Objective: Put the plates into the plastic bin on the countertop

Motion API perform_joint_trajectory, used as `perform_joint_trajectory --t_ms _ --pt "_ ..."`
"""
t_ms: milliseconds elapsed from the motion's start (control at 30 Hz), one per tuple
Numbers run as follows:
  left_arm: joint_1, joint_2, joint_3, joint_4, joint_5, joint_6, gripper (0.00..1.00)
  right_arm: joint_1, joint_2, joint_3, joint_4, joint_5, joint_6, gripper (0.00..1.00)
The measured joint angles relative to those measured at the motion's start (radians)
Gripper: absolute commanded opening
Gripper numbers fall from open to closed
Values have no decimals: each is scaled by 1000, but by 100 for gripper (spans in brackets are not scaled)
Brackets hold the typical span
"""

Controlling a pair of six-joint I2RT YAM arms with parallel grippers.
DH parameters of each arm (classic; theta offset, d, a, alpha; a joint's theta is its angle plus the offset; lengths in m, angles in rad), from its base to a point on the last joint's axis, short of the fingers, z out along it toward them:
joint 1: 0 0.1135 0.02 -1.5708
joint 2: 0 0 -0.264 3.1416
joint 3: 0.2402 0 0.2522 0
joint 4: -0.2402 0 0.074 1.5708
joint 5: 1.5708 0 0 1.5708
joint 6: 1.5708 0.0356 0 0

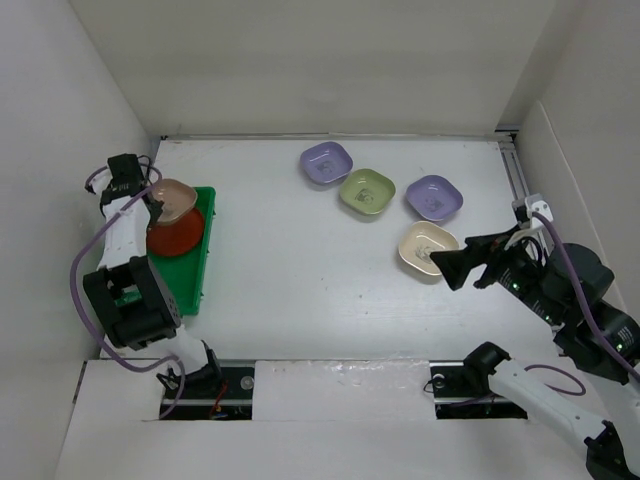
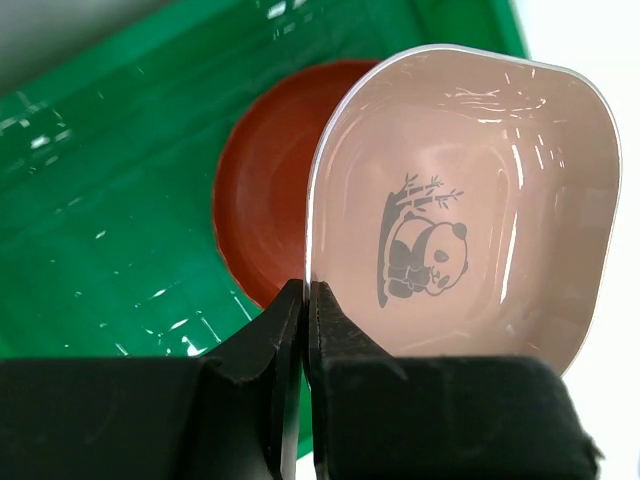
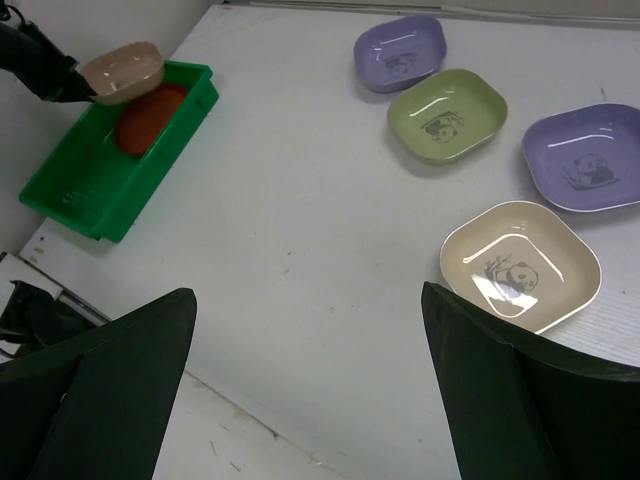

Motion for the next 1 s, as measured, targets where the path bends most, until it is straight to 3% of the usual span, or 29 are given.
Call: perform_joint_trajectory --t_ms 100,233,433,467,500,567,633,767,900,1000 --pt "-4 40 0 -1 11 -5 2 0 -2 -11 4 -4 -8 100" --pt "-5 50 0 1 9 -26 43 0 -11 -35 3 -7 -11 100" --pt "-5 -23 0 -2 -13 -45 65 0 -24 -44 3 -8 -18 100" --pt "-6 -51 0 -3 -18 -44 73 0 -26 -44 3 -8 -19 100" --pt "-16 -83 0 -5 -27 -43 88 0 -26 -44 3 -8 -19 100" --pt "-50 -146 2 -5 -43 -39 95 0 -26 -44 3 -7 -19 100" --pt "-158 -201 4 10 -66 -39 99 0 -26 -44 3 -3 -19 100" --pt "-541 -186 58 59 -84 -49 99 0 -26 -44 4 40 -5 100" --pt "-903 60 252 80 -117 -58 99 0 -8 -15 -13 109 20 100" --pt "-1103 303 444 79 -150 -51 99 0 11 27 -36 173 43 100"
